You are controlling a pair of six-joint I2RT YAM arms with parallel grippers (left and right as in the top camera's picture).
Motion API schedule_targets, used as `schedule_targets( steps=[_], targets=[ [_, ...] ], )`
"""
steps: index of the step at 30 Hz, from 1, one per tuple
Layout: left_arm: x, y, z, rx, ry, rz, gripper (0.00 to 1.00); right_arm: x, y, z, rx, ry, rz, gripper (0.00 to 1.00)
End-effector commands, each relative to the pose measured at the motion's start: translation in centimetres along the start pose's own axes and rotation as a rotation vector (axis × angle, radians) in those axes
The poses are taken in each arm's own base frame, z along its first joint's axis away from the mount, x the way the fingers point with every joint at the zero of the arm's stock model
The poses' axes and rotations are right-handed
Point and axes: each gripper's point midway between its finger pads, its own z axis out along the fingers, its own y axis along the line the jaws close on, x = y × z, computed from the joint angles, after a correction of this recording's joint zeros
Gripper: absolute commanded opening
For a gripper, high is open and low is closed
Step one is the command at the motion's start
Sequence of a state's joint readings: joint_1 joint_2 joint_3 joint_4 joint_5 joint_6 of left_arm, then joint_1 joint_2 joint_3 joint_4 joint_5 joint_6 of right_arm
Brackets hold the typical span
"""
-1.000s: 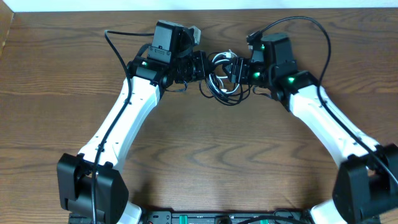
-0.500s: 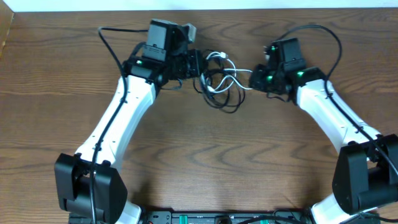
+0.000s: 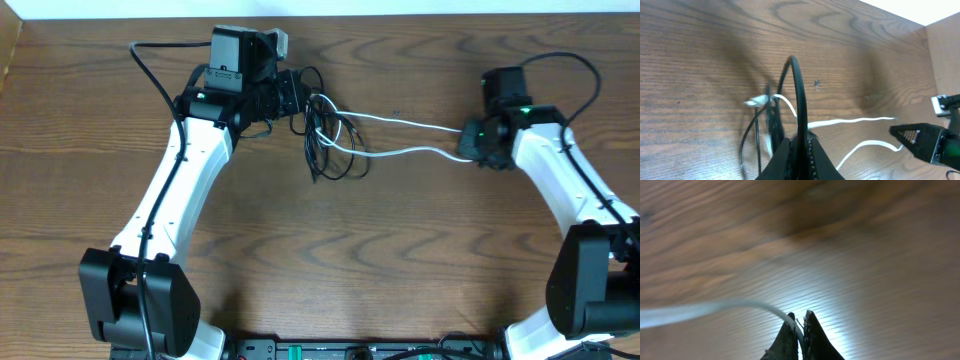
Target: Untangle cables
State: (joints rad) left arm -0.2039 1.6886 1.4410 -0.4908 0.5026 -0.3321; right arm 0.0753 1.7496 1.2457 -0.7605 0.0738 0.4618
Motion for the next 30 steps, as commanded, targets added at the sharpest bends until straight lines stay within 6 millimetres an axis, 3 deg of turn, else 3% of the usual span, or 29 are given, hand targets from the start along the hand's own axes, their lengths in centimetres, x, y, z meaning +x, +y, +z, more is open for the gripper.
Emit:
schedule_targets(
  steps=[1,6,8,10,11,12,13,14,15,18,24,30],
  targets=[
    [-1.5,0.5,-1.2,-0.017,-0.05,0.022,0.07,-2.2,-3.6,-0.8,0.099,-0.068,0.057,0.01],
    [-1.5,0.4,-1.2,-0.013,-0.048,0.019,0.07,-2.4,-4.2,-0.6,0.064,-0.053,0.09,0.01],
    [-1.3,0.2,-1.1,0.003,-0.039,0.018,0.07,-2.5,-3.5,-0.6,0.029,-0.048,0.067,0.01],
    [-1.2,-0.2,-1.1,0.026,-0.03,0.019,0.08,-2.5,-0.9,-0.7,-0.099,-0.043,-0.046,0.1],
    [-1.1,-0.4,-1.1,0.036,-0.026,0.02,0.07,-2.5,0.4,-0.9,-0.161,-0.044,-0.108,0.22],
    [-1.0,-0.6,-1.1,0.043,-0.023,0.02,0.08,-2.3,2.3,-1.3,-0.257,-0.047,-0.2,0.57],
    [-1.0,-0.7,-1.1,0.046,-0.021,0.015,0.07,-2.2,3.5,-1.6,-0.317,-0.051,-0.248,0.77],
    [-1.0,-0.8,-1.1,0.053,-0.02,-0.007,0.08,-1.9,5.8,-2.6,-0.439,-0.06,-0.33,0.91],
    [-1.0,-0.8,-1.1,0.054,-0.021,-0.025,0.08,-1.8,6.6,-2.9,-0.478,-0.065,-0.353,0.94],
    [-1.5,-1.1,-1.1,0.065,-0.037,-0.155,0.07,-1.7,10.4,-6.1,-0.68,-0.104,-0.46,0.97],
    [-3.2,-1.8,-1.3,0.111,-0.086,-0.408,0.08,-0.9,15.7,-11.9,-0.914,-0.151,-0.583,0.96],
    [-3.4,-1.9,-1.4,0.126,-0.087,-0.547,0.08,1.1,19.7,-12.8,-0.925,-0.181,-0.673,0.95]
  ],
)
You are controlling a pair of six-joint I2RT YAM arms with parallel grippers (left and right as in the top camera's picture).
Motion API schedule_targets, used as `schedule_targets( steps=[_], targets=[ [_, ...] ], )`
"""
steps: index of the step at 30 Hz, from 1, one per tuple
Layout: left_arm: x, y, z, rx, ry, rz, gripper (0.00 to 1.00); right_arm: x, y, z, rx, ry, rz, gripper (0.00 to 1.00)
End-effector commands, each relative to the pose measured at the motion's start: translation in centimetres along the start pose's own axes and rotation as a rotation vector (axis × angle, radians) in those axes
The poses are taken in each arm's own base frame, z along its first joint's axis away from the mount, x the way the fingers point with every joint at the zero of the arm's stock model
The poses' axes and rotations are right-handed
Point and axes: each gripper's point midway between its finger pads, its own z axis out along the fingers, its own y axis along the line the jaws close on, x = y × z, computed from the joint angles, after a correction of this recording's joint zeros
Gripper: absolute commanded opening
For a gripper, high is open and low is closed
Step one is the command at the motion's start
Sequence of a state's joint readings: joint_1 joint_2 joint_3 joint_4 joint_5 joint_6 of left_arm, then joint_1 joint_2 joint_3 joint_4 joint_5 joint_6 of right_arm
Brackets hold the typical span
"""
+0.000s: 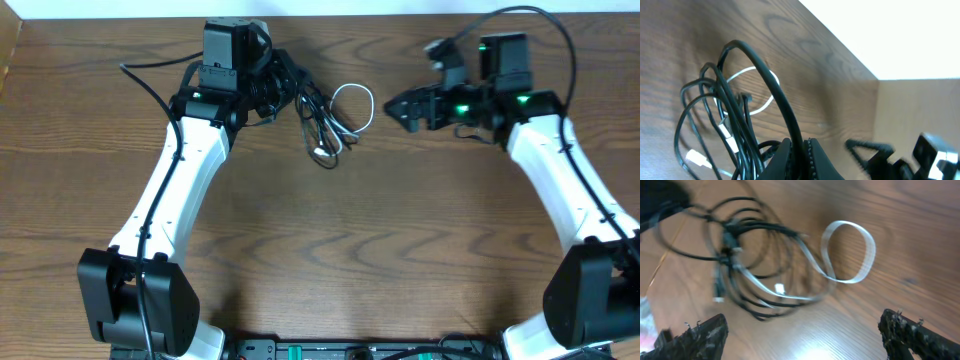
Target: Untangle cables
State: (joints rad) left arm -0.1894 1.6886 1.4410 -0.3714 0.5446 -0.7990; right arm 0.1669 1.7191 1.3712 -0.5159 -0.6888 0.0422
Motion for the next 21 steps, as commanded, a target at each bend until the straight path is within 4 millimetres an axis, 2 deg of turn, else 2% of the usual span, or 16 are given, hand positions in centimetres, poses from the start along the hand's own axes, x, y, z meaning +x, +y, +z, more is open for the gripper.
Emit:
schedule_targets(
  steps=[1,10,12,15,20,21],
  targets=[
    [-0.6,-1.1,-0.8,0.034,-0.013,-0.142,0.07,-0.5,3.7,1.1,-0.043,-0.003,-0.097,0.95],
    [-0.5,-1.3,-0.8,0.04,-0.002,-0.29,0.08,0.8,6.6,3.9,0.001,0.035,-0.228,0.94],
    [-0.2,-1.5,-0.8,0.052,0.013,-0.291,0.08,0.8,6.0,4.2,0.065,0.036,-0.238,0.93],
    [0.2,-1.9,-0.9,0.072,0.045,-0.289,0.08,0.8,4.0,4.9,0.2,0.038,-0.251,0.91],
    [1.1,-2.6,-1.0,0.106,0.099,-0.266,0.07,0.8,2.6,6.4,0.228,0.034,-0.252,0.86],
    [1.3,-2.8,-1.0,0.116,0.113,-0.252,0.08,0.8,2.4,6.8,0.227,0.034,-0.253,0.83]
  ],
)
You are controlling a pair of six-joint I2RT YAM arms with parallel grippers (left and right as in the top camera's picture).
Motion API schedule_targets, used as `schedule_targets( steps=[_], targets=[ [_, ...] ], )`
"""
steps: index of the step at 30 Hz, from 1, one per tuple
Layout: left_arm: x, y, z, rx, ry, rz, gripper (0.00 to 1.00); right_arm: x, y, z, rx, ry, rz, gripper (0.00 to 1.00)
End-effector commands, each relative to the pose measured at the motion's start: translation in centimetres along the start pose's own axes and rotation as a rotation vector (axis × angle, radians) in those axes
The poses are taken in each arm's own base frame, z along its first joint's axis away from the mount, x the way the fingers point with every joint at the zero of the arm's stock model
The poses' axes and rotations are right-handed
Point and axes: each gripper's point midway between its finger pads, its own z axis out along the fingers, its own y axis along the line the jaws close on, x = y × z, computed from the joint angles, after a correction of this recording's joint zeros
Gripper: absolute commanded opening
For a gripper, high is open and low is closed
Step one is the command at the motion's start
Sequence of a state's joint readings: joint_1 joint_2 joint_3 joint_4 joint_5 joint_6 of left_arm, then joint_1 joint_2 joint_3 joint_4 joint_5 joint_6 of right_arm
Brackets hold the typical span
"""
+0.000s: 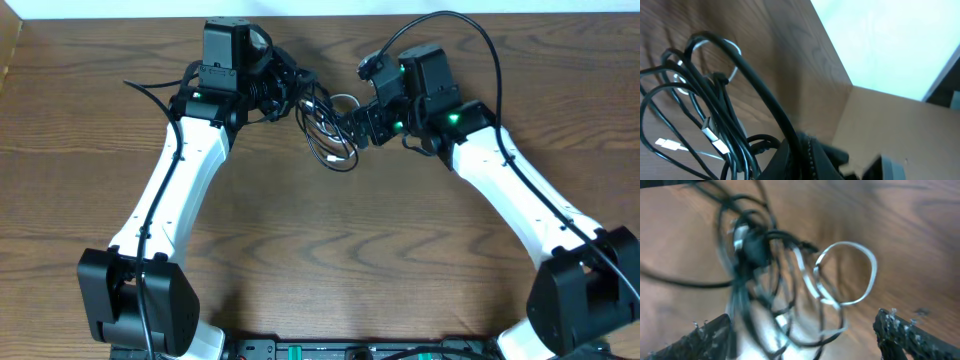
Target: Untangle cables
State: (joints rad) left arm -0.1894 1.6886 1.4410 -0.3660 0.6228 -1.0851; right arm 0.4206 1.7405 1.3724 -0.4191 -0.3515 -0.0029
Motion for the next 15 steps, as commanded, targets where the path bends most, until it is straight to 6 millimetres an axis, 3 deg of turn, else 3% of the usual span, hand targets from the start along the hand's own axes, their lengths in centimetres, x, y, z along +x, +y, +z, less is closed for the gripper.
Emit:
schedule_targets(
  steps=[1,6,11,14,15],
  targets=[
    [1.2,-1.8,-0.9,0.069,0.076,0.045,0.08,0.6,-1.7,2.0,0.06,0.016,-0.01,0.79],
    [3.7,-2.6,-1.3,0.14,0.205,0.193,0.07,0.8,-3.0,4.7,0.084,-0.002,0.018,0.64],
    [5.7,-1.6,-1.8,0.135,0.309,0.231,0.08,1.1,-3.5,5.9,0.084,-0.007,0.078,0.28],
    [6.6,-1.2,-2.1,0.143,0.356,0.262,0.07,0.9,-4.0,5.5,0.093,-0.016,0.095,0.01],
    [6.8,-1.2,-2.2,0.154,0.368,0.29,0.07,0.8,-4.3,5.3,0.098,-0.018,0.108,0.01]
  ],
)
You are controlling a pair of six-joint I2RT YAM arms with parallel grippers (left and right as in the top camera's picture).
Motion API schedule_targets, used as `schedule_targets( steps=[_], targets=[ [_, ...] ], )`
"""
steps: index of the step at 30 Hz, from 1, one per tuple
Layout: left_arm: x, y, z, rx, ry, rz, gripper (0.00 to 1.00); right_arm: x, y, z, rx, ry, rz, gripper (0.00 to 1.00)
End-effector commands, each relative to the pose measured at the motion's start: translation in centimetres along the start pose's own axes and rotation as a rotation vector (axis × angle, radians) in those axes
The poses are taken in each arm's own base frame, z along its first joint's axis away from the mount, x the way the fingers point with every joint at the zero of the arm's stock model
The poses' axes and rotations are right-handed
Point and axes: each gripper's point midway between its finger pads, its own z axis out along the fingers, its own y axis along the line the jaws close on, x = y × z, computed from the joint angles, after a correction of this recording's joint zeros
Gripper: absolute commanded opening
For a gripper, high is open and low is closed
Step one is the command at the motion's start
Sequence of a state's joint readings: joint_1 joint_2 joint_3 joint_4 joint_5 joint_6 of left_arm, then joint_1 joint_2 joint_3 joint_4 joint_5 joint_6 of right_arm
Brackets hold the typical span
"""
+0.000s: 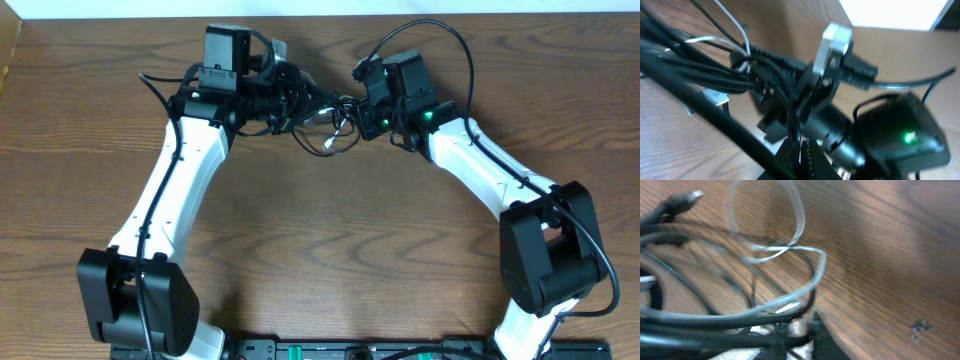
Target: Untangle cables
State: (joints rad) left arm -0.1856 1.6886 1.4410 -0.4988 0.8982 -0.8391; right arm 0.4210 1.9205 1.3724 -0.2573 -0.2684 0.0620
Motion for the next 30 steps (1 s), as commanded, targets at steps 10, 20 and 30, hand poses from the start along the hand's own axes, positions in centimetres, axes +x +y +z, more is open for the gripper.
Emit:
schedule_targets(
  steps=[10,20,30],
  targets=[
    [-0.3,3.2,-2.4,-0.118,-0.006,0.222,0.07,-2.5,-10.0,-9.3,0.14,-0.101,0.291,0.01],
    [-1.6,8.9,-4.0,-0.437,-0.096,0.224,0.07,0.5,-14.1,-14.0,0.269,-0.05,0.547,0.01],
    [-0.8,5.7,-2.7,-0.251,-0.017,0.433,0.08,4.1,-16.6,-15.5,0.388,0.06,0.568,0.63]
  ],
)
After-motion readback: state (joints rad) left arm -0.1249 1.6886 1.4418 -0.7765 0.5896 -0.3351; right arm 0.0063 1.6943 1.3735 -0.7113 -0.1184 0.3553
